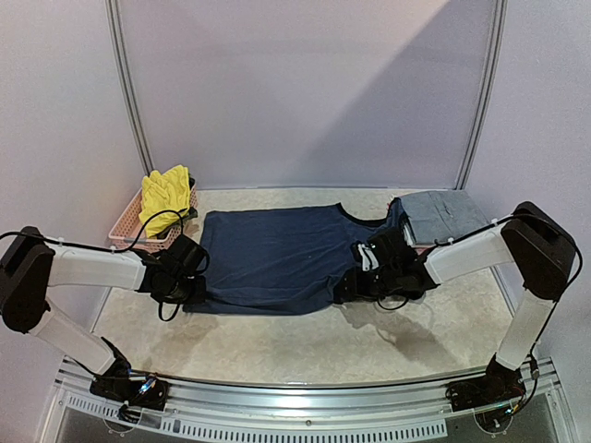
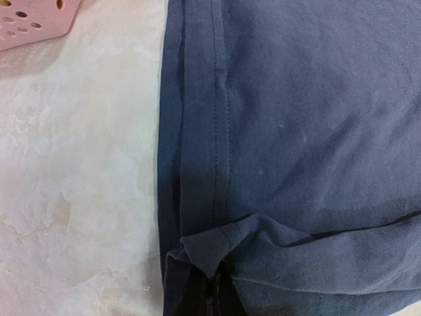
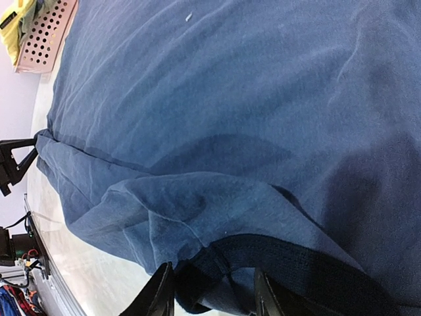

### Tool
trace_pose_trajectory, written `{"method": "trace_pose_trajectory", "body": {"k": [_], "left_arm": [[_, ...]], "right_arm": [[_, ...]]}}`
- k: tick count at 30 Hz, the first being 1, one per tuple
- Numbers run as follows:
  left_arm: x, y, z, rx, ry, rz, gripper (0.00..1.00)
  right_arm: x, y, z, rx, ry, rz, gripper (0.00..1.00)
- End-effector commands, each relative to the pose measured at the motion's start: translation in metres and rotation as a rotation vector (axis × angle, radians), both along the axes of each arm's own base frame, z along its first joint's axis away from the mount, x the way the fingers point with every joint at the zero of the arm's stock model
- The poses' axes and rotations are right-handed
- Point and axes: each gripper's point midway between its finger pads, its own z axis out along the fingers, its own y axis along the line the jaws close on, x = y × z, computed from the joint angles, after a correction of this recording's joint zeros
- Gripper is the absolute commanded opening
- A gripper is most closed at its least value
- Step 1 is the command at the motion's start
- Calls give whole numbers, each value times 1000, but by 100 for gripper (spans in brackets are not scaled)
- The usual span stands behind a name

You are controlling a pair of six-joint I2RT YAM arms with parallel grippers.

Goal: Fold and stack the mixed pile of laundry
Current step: Pick up the flattened tank top from the center of the board.

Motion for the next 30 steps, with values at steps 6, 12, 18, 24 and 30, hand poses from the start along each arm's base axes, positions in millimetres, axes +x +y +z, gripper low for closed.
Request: {"method": "trace_pose_trajectory", "body": {"k": [6, 12, 18, 24, 30], "left_arm": [[1, 1, 1, -15, -7, 0, 0], [2, 1, 1, -18, -9, 0, 0], [2, 1, 0, -16, -8, -4, 0], [2, 1, 0, -18, -9, -4, 0], [2, 1, 1, -15, -14, -3, 0]], "right_arm": [[10, 17, 18, 25, -38, 11, 40], [12, 28, 27, 53, -60, 36, 37], [13, 29, 19, 34, -48, 37, 35], [8, 26, -1, -5, -21, 27, 28], [10, 28, -10, -3, -26, 25, 17]]}}
